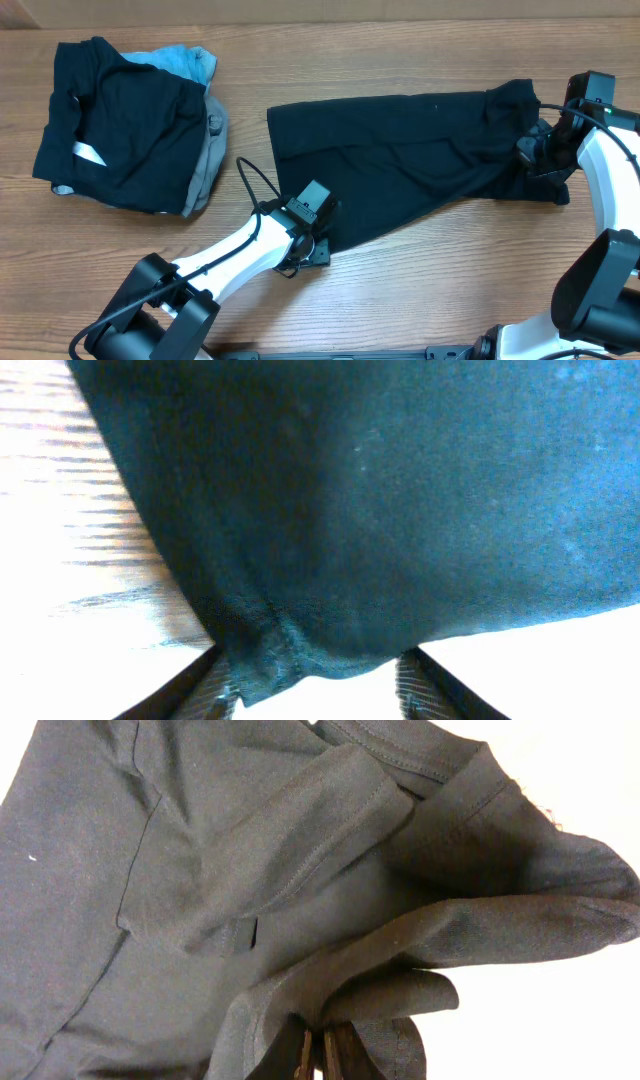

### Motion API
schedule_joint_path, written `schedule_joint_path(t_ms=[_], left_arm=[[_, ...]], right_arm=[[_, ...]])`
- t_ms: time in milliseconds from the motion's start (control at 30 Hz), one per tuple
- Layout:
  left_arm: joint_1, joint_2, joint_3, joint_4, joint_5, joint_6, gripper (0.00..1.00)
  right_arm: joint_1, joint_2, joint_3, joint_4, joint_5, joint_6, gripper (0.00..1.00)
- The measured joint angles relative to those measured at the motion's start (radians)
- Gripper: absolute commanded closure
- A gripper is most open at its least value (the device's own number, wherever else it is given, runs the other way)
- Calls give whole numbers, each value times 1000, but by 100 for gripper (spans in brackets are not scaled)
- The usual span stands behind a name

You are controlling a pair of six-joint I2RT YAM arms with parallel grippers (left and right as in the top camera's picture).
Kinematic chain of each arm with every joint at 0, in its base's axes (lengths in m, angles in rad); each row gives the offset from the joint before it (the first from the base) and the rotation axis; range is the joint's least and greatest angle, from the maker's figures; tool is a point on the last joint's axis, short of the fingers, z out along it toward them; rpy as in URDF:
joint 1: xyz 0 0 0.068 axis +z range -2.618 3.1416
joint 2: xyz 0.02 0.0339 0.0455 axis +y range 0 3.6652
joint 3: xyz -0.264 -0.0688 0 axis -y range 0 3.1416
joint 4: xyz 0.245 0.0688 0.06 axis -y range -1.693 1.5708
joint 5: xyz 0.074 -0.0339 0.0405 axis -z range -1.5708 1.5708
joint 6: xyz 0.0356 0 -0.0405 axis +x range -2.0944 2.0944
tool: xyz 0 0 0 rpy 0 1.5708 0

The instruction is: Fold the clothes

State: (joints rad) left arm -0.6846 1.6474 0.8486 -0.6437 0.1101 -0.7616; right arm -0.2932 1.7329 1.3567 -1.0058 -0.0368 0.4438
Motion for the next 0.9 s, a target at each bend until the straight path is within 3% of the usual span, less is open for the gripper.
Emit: schedule_joint_path(t_ms=[67, 100, 267, 500, 667, 900], left_arm=[[0, 0, -5, 2, -2, -1, 93], [0, 0, -6, 2, -2, 4, 96], [14, 0, -3, -16, -1, 1, 96], [243, -15, 122, -210, -18, 93, 96], [322, -29, 240, -210, -32, 195, 96], [373, -29, 245, -111, -32, 231, 96]], right_arm=[[0, 0, 0, 0, 0, 0, 96], [0, 0, 0, 0, 0, 0, 96], [0, 0, 0, -1, 0, 0, 96], [0, 0, 0, -54, 8, 0, 96], [0, 0, 0, -98, 59, 0, 96], [0, 0, 0, -107, 72, 0, 96]])
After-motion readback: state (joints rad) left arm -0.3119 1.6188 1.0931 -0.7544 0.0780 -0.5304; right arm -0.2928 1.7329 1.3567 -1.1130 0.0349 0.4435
